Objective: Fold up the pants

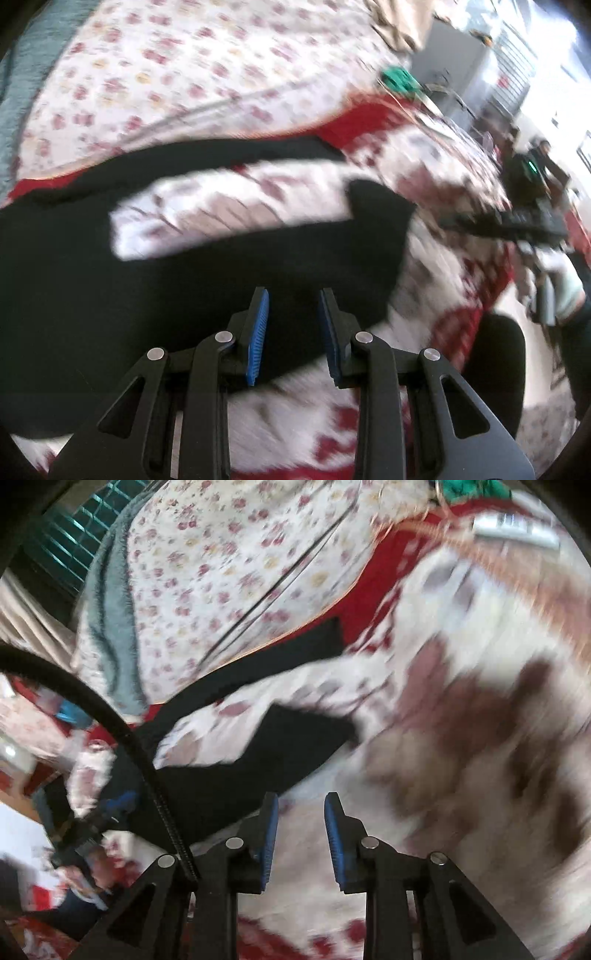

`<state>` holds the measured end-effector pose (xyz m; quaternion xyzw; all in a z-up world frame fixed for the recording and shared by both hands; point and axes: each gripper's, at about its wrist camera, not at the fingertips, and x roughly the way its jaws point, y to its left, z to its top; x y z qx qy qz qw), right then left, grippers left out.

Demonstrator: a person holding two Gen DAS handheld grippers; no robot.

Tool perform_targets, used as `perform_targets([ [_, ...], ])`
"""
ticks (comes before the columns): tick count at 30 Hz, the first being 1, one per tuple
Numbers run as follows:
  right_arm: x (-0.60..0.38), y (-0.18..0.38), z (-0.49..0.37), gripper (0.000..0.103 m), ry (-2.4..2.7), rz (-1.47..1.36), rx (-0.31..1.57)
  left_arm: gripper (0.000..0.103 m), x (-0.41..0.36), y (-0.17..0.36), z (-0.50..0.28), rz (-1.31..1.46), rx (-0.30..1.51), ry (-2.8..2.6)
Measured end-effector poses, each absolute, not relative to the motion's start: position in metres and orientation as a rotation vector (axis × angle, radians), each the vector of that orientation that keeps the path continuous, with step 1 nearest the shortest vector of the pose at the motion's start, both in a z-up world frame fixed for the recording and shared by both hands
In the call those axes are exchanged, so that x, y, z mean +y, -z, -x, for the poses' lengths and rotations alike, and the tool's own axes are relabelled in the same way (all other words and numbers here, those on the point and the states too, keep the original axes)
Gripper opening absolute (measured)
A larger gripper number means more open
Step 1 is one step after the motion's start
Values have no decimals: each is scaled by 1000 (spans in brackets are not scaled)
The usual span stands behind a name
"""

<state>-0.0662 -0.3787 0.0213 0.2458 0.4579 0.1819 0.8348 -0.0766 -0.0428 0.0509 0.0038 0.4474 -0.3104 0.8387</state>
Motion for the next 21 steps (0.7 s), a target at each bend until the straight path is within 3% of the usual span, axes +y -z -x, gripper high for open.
perform_targets([
  [11,-371,4,48,41,-308,-719,915,27,-73,-63,94,-51,882,707],
  [14,-376,6,46,41,-348,-783,897,43,-87,-70,69,-44,882,745],
  [21,-357,-4,22,41,-394,-718,887,43,-126,-62,24,-132,895,837],
])
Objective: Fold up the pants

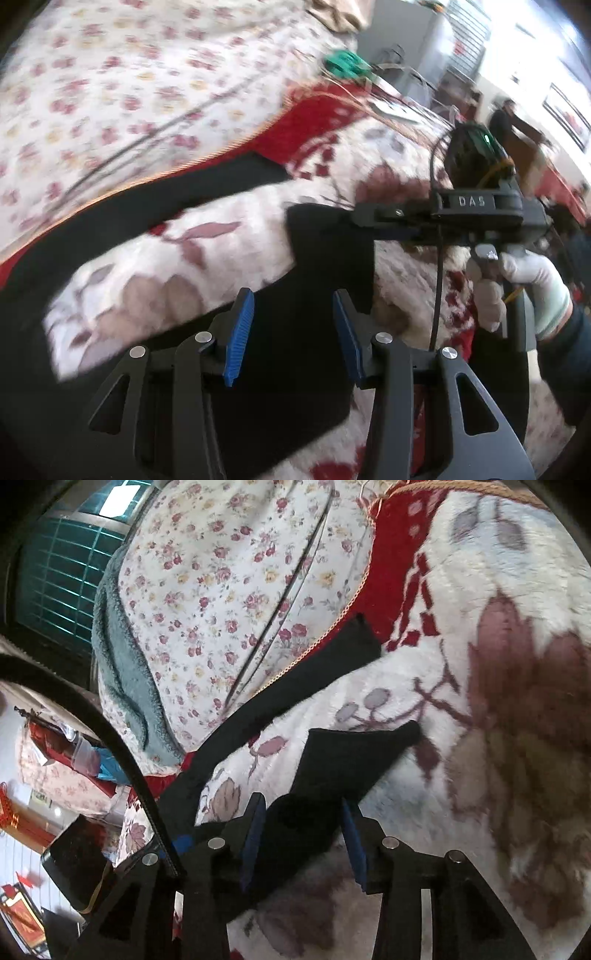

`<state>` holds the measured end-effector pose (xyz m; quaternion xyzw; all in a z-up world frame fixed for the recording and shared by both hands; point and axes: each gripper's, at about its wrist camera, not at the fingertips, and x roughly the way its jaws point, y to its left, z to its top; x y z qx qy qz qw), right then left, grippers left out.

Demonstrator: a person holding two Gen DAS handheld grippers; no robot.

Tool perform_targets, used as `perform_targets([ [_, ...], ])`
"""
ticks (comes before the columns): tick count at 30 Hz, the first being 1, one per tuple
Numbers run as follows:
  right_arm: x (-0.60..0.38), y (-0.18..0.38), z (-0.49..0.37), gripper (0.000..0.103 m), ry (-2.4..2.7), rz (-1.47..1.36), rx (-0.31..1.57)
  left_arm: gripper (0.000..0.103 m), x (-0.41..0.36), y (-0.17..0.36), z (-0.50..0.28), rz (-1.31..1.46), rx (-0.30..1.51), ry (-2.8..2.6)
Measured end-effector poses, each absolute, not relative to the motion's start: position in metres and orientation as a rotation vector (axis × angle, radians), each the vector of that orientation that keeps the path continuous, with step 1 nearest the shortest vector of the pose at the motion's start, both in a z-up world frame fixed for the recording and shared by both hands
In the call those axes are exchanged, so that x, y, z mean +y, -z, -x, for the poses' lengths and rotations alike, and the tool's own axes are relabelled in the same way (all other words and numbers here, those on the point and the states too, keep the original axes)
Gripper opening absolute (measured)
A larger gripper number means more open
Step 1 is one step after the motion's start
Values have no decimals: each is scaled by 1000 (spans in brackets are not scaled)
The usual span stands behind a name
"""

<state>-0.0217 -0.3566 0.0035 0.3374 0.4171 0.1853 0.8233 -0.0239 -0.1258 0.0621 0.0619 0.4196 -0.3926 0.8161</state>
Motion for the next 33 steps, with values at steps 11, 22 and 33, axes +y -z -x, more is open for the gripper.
perform_targets([
  [11,-375,16,28,41,-383,-806,907,43,-179,-41,-12,-324,948,924],
  [22,-381,14,26,41,-425,-878,860,9,-183,-28,-20,-279,1019,980],
  [33,-350,-20,-5,41,-505,-849,811,4,-149,-45,-22,-188,978,951],
])
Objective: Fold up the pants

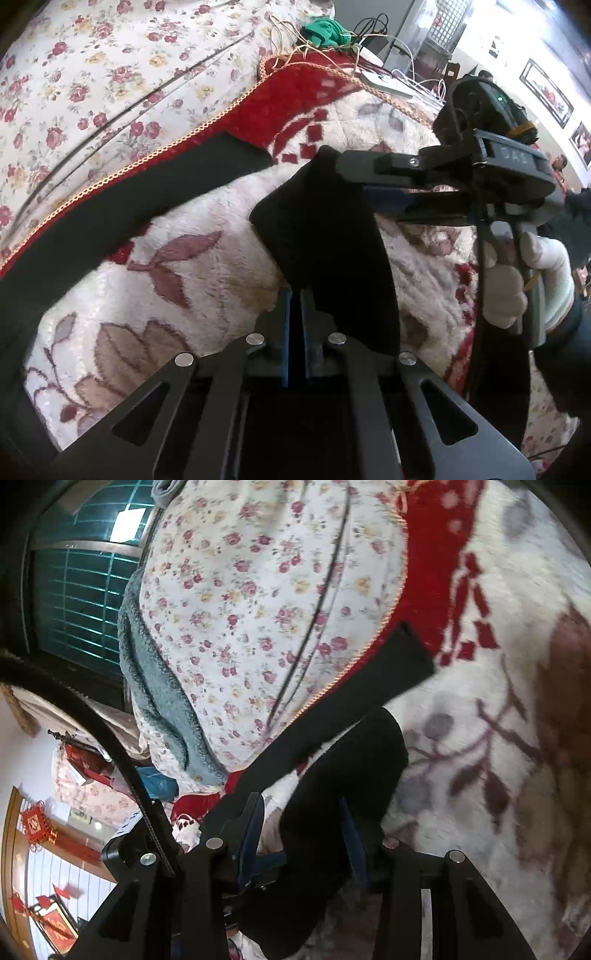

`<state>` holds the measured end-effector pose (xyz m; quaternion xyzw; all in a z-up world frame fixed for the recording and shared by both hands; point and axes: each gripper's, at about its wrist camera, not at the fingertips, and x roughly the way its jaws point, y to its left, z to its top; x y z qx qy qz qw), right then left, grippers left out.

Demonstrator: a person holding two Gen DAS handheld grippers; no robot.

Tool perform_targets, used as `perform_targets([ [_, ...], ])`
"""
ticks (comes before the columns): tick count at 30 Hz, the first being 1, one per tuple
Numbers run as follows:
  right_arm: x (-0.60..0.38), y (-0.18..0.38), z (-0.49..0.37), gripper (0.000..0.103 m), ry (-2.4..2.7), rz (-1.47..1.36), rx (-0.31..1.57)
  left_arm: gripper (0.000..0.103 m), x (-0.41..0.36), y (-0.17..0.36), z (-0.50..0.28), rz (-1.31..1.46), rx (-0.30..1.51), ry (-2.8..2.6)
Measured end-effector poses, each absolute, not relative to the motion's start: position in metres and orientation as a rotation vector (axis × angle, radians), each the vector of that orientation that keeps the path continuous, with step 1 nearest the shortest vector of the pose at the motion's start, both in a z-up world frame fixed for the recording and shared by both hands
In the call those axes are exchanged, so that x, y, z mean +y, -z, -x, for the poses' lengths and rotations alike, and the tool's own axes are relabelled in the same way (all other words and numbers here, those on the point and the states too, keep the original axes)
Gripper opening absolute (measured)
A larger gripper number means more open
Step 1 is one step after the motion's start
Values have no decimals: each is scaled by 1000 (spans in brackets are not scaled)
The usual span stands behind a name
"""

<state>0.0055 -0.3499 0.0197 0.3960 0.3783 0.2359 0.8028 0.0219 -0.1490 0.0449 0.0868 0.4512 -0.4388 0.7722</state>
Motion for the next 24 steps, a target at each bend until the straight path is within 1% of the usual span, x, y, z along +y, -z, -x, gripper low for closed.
perform_targets([
  [3,-349,-17,-8,41,-484,-840,832,5,-146,-44,-28,-155,1019,975],
  [4,-350,-14,-8,41,-473,-840,839,9,-146,-41,-31,-144,1048,1003],
  [5,-352,-12,-8,41,-468,-845,845,20,-146,-40,-32,-144,1063,1013],
  [6,-354,-9,-8,41,-466,-852,848,29,-146,-38,-32,-146,1069,1014],
  [7,-356,-7,-7,41,-465,-861,848,43,-147,-37,-32,-143,1069,1016],
  [8,-357,-5,-6,41,-465,-866,847,45,-146,-38,-32,-132,1058,1024],
  [10,-360,-2,-6,41,-466,-878,851,45,-146,-40,-31,-123,1047,1054],
  [13,-362,-1,-5,41,-466,-876,858,49,-152,-40,-28,-181,1050,1106],
  [17,-365,1,-4,41,-471,-880,858,49,-163,-32,-27,-295,1056,1077],
  [22,-367,5,-3,41,-471,-887,860,49,-166,-27,-27,-303,1049,1068],
  [23,-368,5,-3,41,-469,-888,861,36,-167,-26,-24,-329,1035,1057],
  [24,-368,6,-3,41,-467,-890,860,26,-169,-27,-19,-362,1016,1049],
])
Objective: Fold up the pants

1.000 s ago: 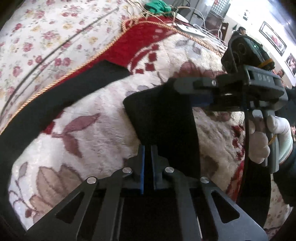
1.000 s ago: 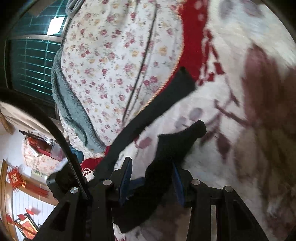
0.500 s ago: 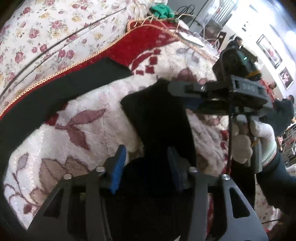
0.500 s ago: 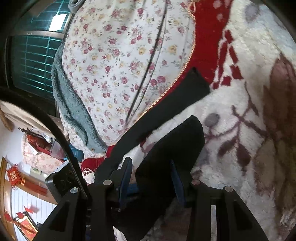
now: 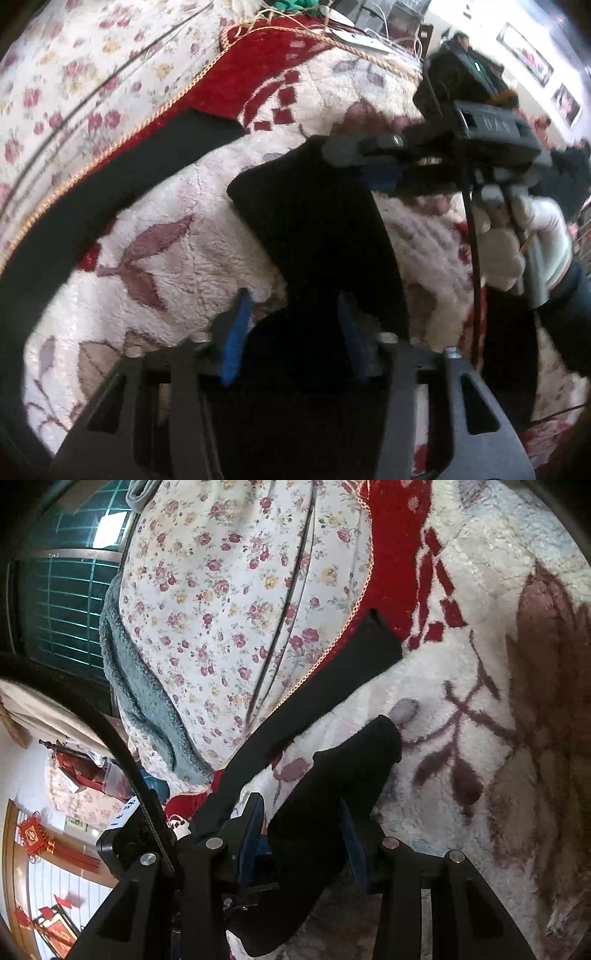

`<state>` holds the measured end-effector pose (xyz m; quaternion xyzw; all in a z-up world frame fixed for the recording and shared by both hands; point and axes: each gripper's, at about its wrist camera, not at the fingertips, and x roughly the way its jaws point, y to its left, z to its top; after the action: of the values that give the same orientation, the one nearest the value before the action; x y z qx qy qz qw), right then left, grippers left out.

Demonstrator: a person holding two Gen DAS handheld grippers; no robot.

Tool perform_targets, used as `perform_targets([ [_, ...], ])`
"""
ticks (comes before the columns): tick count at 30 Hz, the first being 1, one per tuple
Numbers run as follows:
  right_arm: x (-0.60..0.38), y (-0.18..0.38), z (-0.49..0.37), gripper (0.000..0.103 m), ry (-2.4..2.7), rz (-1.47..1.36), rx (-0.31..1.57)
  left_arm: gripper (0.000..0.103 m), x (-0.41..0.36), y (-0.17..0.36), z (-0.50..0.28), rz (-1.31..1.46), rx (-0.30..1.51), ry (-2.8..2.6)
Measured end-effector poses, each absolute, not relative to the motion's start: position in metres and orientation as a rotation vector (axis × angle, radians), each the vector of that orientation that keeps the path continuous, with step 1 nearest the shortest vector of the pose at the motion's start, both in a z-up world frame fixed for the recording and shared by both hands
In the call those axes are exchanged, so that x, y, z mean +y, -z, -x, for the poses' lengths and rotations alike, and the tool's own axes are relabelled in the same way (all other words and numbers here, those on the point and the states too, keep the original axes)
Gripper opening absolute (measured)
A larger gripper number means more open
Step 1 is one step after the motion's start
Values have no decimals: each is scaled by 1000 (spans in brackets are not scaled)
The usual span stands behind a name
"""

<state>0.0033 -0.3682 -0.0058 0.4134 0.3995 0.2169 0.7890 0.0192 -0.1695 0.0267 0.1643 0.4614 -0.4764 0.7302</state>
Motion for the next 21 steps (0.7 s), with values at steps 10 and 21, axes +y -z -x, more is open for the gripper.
perform_targets([
  [10,-343,-14,-25,41,-520,-888,830,5,-138,-46,-22,-234,962,1016],
  [21,-322,-30,-36,49,-536,-855,784,5,-31,-31,-69,58,1045,774],
])
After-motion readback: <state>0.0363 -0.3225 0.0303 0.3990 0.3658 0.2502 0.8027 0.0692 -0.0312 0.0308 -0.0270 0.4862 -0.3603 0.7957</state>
